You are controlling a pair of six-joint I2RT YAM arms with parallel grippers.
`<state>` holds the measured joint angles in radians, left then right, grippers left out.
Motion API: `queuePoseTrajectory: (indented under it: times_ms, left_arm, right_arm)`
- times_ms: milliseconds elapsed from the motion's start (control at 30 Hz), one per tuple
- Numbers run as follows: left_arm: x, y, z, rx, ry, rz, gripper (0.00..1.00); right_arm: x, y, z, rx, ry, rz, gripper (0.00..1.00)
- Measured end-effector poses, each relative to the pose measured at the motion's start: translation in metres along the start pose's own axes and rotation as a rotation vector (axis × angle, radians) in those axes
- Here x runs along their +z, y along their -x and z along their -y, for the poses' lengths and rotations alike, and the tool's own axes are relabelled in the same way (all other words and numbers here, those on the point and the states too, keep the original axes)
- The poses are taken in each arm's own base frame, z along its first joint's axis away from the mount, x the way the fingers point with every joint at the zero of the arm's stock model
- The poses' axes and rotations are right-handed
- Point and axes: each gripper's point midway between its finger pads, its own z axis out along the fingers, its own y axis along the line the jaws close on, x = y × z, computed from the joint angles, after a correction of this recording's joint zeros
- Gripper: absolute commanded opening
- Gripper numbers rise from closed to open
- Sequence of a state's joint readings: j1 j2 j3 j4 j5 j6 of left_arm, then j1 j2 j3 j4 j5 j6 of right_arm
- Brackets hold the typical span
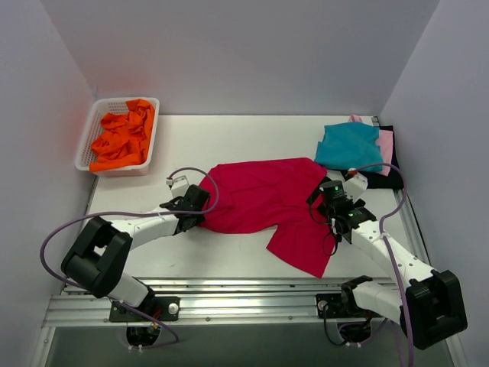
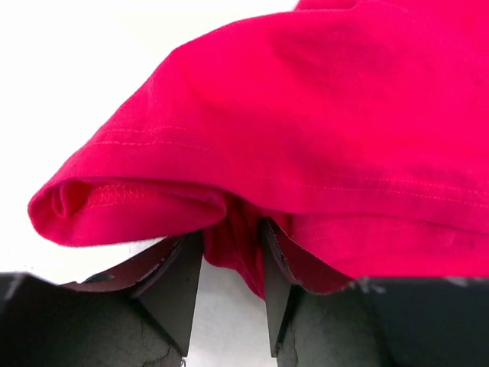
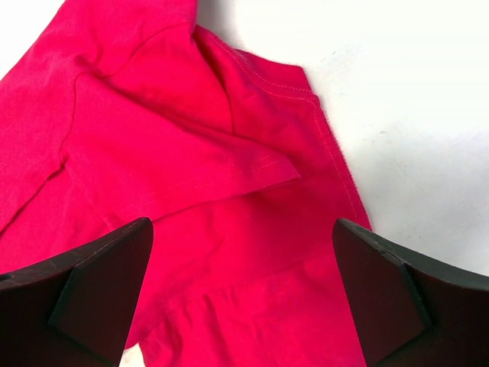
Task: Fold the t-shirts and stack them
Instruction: Flatten out the tshirt
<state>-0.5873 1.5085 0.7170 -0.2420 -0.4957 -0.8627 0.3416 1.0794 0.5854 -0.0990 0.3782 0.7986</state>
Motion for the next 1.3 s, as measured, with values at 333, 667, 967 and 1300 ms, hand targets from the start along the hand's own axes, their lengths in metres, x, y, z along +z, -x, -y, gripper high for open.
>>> queuePoseTrajectory:
  times_ms: [333, 667, 967, 1300]
  left_arm:
    - [-0.036, 0.021, 0.004, -0.046, -0.084, 0.034, 0.68]
    - [-0.027, 0.014, 0.002, -0.029, -0.058, 0.017, 0.53]
    - [-0.005, -0.004, -0.001, -0.007, -0.014, -0.021, 0.50]
    - [-0.002, -0.002, -0.001, -0.024, -0.010, 0.000, 0.31]
  right_arm:
    - [0.000, 0.001, 0.002, -0.001, -0.010, 0.006, 1.00]
    - [0.000, 0.001, 0.003, -0.002, -0.015, 0.008, 1.00]
    - [0.000, 0.000, 0.008, -0.008, -0.035, 0.005, 1.00]
    - [0.001, 0.000, 0.009, -0.009, -0.041, 0.009, 1.00]
